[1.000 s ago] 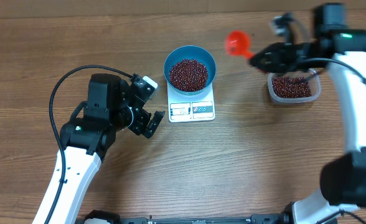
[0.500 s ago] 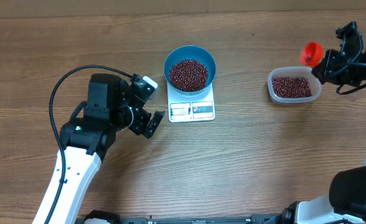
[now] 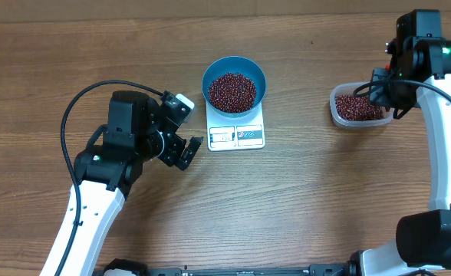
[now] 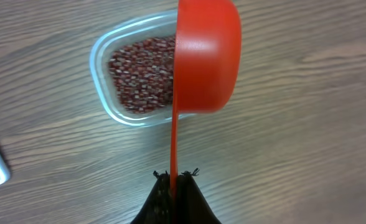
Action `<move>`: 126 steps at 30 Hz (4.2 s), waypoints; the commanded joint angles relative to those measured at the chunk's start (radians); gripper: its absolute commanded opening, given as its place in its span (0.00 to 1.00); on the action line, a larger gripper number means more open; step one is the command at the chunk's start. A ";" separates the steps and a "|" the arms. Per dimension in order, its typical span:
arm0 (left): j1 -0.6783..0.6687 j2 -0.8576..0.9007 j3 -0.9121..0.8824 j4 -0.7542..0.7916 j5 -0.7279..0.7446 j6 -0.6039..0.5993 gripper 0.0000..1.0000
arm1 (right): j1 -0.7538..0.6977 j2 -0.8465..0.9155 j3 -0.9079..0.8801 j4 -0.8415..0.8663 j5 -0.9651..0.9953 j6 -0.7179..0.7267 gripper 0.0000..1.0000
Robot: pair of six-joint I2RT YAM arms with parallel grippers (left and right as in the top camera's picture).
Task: Scoop item into bowl and weigh 150g on scale
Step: 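Lower the red scoop into the bean tub with the right gripper, then open the right gripper and release the scoop handle in the tub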
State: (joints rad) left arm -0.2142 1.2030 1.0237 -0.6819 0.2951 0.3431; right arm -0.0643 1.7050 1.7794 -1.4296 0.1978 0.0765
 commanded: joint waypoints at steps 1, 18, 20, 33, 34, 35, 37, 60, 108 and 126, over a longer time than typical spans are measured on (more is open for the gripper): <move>0.005 0.007 0.015 0.002 -0.007 -0.010 0.99 | -0.002 -0.005 0.006 -0.004 0.073 0.032 0.04; 0.004 0.007 0.015 0.002 -0.007 -0.010 0.99 | -0.162 -0.004 -0.054 0.072 -0.415 0.167 0.04; 0.004 0.007 0.015 0.002 -0.007 -0.010 1.00 | -0.188 -0.003 -0.100 0.101 -0.487 0.166 0.06; 0.005 0.007 0.015 0.002 -0.007 -0.010 1.00 | -0.212 -0.001 -0.297 0.306 -0.603 0.246 0.36; 0.004 0.007 0.015 0.002 -0.007 -0.010 1.00 | -0.212 0.000 -0.301 0.307 -0.603 0.248 0.42; 0.005 0.007 0.015 0.002 -0.007 -0.010 1.00 | -0.212 0.000 -0.301 0.306 -0.603 0.257 0.52; 0.004 0.007 0.015 0.002 -0.007 -0.010 1.00 | -0.212 0.001 -0.301 0.307 -0.604 0.272 0.59; 0.004 0.007 0.015 0.002 -0.007 -0.010 1.00 | -0.212 -0.015 -0.207 0.218 -0.600 0.183 0.84; 0.004 0.007 0.015 0.002 -0.007 -0.010 1.00 | -0.165 -0.513 -0.149 0.028 -0.540 0.053 1.00; 0.004 0.007 0.015 0.002 -0.007 -0.010 1.00 | -0.158 -0.513 -0.149 0.042 -0.471 0.045 1.00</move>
State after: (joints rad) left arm -0.2142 1.2030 1.0237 -0.6819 0.2951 0.3428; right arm -0.2329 1.2034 1.6043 -1.3983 -0.2909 0.1299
